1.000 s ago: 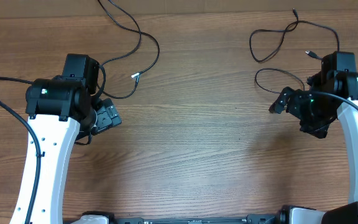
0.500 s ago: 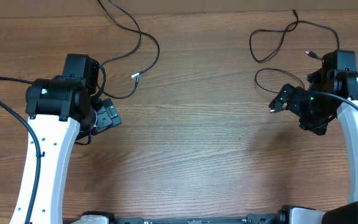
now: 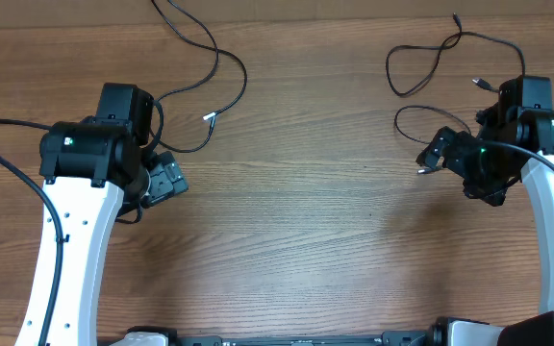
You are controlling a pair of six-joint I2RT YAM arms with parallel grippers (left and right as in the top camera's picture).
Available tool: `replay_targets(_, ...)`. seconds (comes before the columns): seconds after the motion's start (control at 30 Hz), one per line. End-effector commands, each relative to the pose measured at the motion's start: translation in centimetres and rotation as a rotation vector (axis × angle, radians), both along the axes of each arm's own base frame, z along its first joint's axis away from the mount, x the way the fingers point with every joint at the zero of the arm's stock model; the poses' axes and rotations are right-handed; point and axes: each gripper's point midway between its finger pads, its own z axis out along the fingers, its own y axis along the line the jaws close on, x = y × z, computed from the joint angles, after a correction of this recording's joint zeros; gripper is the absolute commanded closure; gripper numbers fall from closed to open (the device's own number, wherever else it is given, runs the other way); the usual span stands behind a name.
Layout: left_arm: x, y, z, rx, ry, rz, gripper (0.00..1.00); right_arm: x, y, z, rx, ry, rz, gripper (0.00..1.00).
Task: Untangle cables
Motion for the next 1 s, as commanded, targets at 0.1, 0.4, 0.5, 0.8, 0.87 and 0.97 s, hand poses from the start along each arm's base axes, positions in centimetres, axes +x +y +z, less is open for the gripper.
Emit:
replay_targets(0.1, 1.6, -2.4, 0.0, -0.135, -0.062, 0.027, 0.00, -0.1, 0.2, 0.4, 0.001, -0.022, 0.007, 0.00)
replay_targets(0.4, 2.3, -6.5, 0.6, -0.369, -0.080, -0.021, 0.00, -0.1, 0.2, 0.4, 0.001, -0.022, 0.007, 0.00)
replay_targets(0.5, 2.7, -6.6, 0.7, -0.375, -0.098, -0.026, 0.01, -0.1, 0.2, 0.4, 0.001, -0.022, 0.007, 0.00)
replay_targets(0.8, 5.0, -5.2, 1.1, -0.272, -0.194, -0.073, 0.00, -0.1, 0.2, 0.4, 0.000, -0.022, 0.007, 0.00)
replay_targets(0.87, 5.7, -4.1, 1.0, -0.205, -0.218, -0.067, 0.00, -0.1, 0.2, 0.4, 0.001, -0.022, 0.007, 0.00)
replay_targets(0.97, 6.7, -2.7, 0.6, -0.127, -0.230, -0.048, 0.00, -0.1, 0.2, 0.4, 0.001, -0.022, 0.007, 0.00)
